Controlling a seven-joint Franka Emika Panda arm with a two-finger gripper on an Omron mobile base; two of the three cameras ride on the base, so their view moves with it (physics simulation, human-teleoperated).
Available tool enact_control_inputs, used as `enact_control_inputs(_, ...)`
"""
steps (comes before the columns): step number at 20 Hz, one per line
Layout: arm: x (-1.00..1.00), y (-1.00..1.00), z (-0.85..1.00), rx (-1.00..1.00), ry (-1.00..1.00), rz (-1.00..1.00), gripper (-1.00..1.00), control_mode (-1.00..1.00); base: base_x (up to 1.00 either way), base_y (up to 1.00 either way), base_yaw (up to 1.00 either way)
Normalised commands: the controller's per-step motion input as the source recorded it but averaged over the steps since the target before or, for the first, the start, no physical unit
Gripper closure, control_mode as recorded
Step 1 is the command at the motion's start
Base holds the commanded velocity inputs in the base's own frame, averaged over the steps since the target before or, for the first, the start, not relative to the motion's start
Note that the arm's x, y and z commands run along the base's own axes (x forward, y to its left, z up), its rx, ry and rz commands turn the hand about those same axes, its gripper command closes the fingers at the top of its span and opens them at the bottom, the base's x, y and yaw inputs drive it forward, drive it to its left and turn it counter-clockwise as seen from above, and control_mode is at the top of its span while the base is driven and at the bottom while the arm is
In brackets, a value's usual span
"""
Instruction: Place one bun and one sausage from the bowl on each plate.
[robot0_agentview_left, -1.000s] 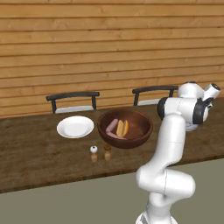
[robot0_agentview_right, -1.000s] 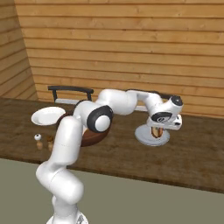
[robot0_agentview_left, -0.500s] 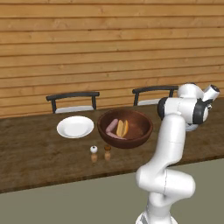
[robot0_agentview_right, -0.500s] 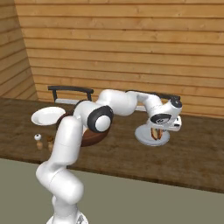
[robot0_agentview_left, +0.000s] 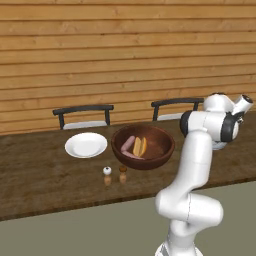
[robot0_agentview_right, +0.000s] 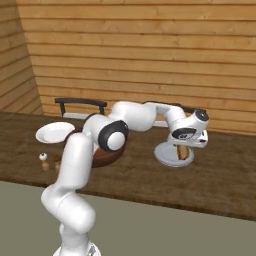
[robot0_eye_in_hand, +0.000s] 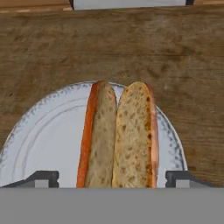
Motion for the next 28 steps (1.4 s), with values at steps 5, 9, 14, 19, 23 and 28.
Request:
enact_control_inputs(5, -0.41, 0.32, 1.0, 0.0, -0.1, 0.03, -1.0, -1.0, 0.0, 0.0, 0.0)
enact_control_inputs(9, -0.61, 0.36, 0.84, 0.0, -0.06, 0.04, -1.0, -1.0, 0.0, 0.0, 0.0)
enact_control_inputs(14, -0.83, 0.62, 0.6, -0.01, 0.01, 0.04, -1.0, -1.0, 0.0, 0.0, 0.0)
enact_control_inputs(19, -0.39, 1.0, 0.48, -0.16, 0.06, 0.0, -1.0, -1.0, 0.0, 0.0, 0.0)
enact_control_inputs(23, 0.0, 1.0, 0.34, -0.25, 0.1, -0.05, -1.0, -1.0, 0.0, 0.0, 0.0)
enact_control_inputs(28, 0.0, 1.0, 0.18, -0.24, 0.09, -0.05, -1.0, -1.0, 0.0, 0.0, 0.0)
